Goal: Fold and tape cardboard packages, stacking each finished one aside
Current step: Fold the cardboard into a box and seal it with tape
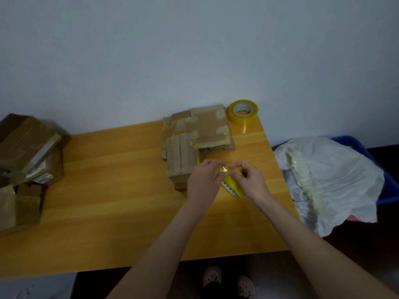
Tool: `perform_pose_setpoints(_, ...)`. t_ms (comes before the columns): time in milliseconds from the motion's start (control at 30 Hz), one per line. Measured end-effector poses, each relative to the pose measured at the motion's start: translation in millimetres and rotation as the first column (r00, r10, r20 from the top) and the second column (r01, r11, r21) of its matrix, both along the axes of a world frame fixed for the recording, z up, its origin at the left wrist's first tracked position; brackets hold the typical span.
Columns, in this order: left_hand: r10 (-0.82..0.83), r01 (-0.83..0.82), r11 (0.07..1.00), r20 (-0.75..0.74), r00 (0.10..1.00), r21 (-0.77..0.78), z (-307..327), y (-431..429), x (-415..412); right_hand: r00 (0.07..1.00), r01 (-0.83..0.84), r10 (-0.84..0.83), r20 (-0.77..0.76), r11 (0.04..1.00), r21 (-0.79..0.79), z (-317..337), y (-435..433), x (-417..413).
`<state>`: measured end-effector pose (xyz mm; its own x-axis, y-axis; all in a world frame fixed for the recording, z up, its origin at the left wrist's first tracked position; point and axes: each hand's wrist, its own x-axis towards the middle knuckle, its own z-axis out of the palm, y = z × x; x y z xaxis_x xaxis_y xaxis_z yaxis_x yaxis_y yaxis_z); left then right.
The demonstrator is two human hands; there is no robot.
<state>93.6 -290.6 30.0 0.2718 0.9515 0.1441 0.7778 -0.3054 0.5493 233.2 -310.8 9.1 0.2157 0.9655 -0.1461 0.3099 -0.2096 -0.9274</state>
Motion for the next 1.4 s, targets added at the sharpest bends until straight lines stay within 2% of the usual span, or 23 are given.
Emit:
perform_pose_setpoints(67, 0.053, -0.046, 0.991, 0.051, 0.997, -0.128, -1.2, 3.5, 7.3, 1.0, -0.019, 0.019, 0.012, 1.0, -0.004, 4.4, -4.1, 4.6)
perform_pose_setpoints(233, 0.181, -0.128, 0.96, 0.206, 0.962, -0.248, 3.3, 8.6, 22.3, 1.0, -0.001, 0.0, -0.028, 0.999, -0.051, 10.1, -10.4, 13.2)
perform_pose_setpoints(400, 0.186, -0.133, 0.964, 0.225, 0.956, -0.231, 2.6, 3.5, 29.2, 0.999, 0.046, -0.046, 0.006, 0.988, -0.15, 14.9, -10.4, 12.7)
perform_pose_setpoints(467, 0.197, -0.143, 0.964, 0.24, 0.951, -0.225, -0.4, -0.5, 28.1, 0.995, 0.092, -0.098, -0.025, 0.978, -0.187, 16.4, -9.8, 14.5)
perform_pose_setpoints(533, 0.166, -0.119, 0.968, 0.209, 0.964, -0.222, -3.6, -5.4, 25.8, 0.998, 0.062, -0.064, -0.009, 0.983, -0.175, 18.6, -9.5, 17.4)
perform_pose_setpoints(633, 0.147, -0.116, 0.964, 0.116, 0.982, -0.239, -9.5, -4.8, 20.2, 0.978, -0.114, 0.13, 0.165, 0.988, -0.107, 14.5, -10.6, 11.8)
perform_pose_setpoints(700, 0.163, -0.152, 0.955, 0.022, 0.986, -0.253, -13.6, -5.5, 14.6, 0.957, -0.103, 0.123, 0.261, 0.991, -0.089, 5.2, -14.0, 2.0)
perform_pose_setpoints(767, 0.178, -0.185, 0.964, -0.05, 0.983, -0.189, -17.2, -9.4, 9.0, 0.891, -0.117, 0.144, 0.431, 0.989, -0.089, -8.0, -17.4, -5.0)
perform_pose_setpoints(833, 0.235, -0.231, 0.967, 0.022, 0.972, -0.107, -19.1, -15.5, -3.8, 0.747, -0.168, 0.219, 0.627, 0.976, -0.14, -28.2, -21.5, -7.5)
perform_pose_setpoints(900, 0.21, -0.207, 0.978, 0.133, 0.969, -0.035, -21.4, -22.0, -18.8, 0.66, -0.212, 0.311, 0.684, 0.95, -0.227, -44.6, -27.8, -2.1)
perform_pose_setpoints(967, 0.187, -0.195, 0.98, 0.178, 0.966, 0.031, -31.1, -27.3, -40.8, 0.667, -0.237, 0.421, 0.614, 0.902, -0.361, -54.9, -26.7, -5.9)
perform_pose_setpoints(1033, 0.294, -0.311, 0.95, 0.252, 0.922, 0.028, -36.7, -30.8, -63.5, 0.674, -0.166, 0.411, 0.613, 0.894, -0.417, -55.6, -21.8, -18.5)
perform_pose_setpoints(1067, 0.378, -0.397, 0.918, 0.288, 0.88, 0.007, -38.1, -30.3, -73.5, 0.679, -0.135, 0.346, 0.648, 0.926, -0.352, -53.1, -18.2, -27.5)
perform_pose_setpoints(1133, 0.495, -0.508, 0.86, 0.297, 0.816, -0.038, -39.0, -22.9, -88.5, 0.773, -0.129, 0.156, 0.615, 0.988, -0.089, -45.2, -10.5, -50.4)
perform_pose_setpoints(1200, 0.48, -0.481, 0.875, 0.231, 0.846, -0.055, -38.9, -10.3, -93.3, 0.838, -0.188, 0.141, 0.527, 0.981, 0.037, -34.9, -0.9, -80.3)
perform_pose_setpoints(1300, 0.36, -0.346, 0.932, 0.169, 0.917, -0.111, -41.8, 4.9, -88.2, 0.829, -0.28, 0.252, 0.498, 0.96, -0.021, -31.4, 11.7, -122.3)
perform_pose_setpoints(1400, 0.354, -0.328, 0.928, 0.151, 0.923, -0.175, -47.8, 13.4, -87.8, 0.845, -0.248, 0.255, 0.469, 0.966, -0.078, -37.1, 18.4, -130.8)
